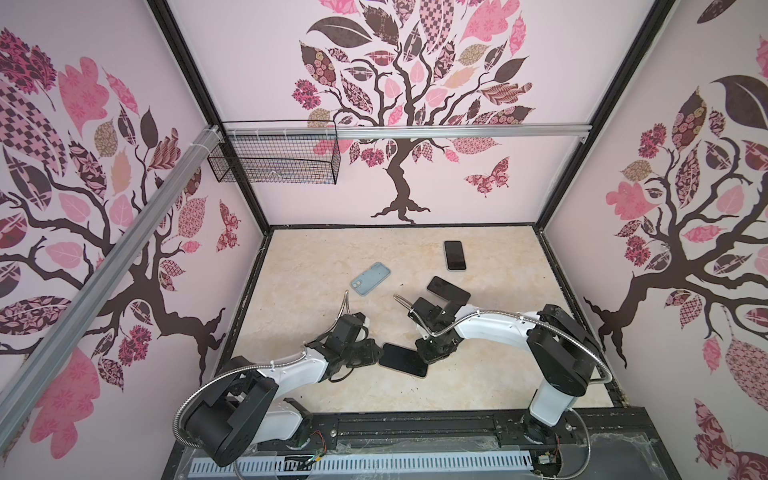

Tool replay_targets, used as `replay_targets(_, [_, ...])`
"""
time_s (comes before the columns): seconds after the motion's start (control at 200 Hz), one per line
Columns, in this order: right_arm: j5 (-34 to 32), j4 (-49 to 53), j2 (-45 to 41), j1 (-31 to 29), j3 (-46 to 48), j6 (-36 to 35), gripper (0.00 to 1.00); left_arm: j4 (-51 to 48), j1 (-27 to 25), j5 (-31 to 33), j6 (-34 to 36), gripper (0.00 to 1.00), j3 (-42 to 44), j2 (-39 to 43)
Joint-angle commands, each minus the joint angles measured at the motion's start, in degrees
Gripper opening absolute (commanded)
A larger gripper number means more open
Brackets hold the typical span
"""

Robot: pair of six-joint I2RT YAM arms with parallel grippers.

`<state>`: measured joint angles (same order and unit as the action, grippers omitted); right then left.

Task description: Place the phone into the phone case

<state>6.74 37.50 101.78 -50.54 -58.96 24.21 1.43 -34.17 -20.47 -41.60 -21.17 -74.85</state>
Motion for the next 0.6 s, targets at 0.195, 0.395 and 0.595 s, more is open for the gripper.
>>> replay_targets(0.195, [-8.55, -9.15, 7.50, -1.14, 6.74, -2.56, 0.32, -4.25, -1.00, -1.10, 0.43, 0.17, 0.93, 0.31])
replay_targets(0.395, [-7.87, -5.67, -1.14, -1.12, 3.35, -4.01, 0.42, -6.36, -1.01, 1.91, -0.20, 0.18, 0.91, 2.77])
replay_targets(0.595, [-6.56, -4.07, -6.00, -0.94, 0.77, -9.71, 0.62, -10.21, -0.90, 6.12, -1.81, 0.19, 1.04, 7.27])
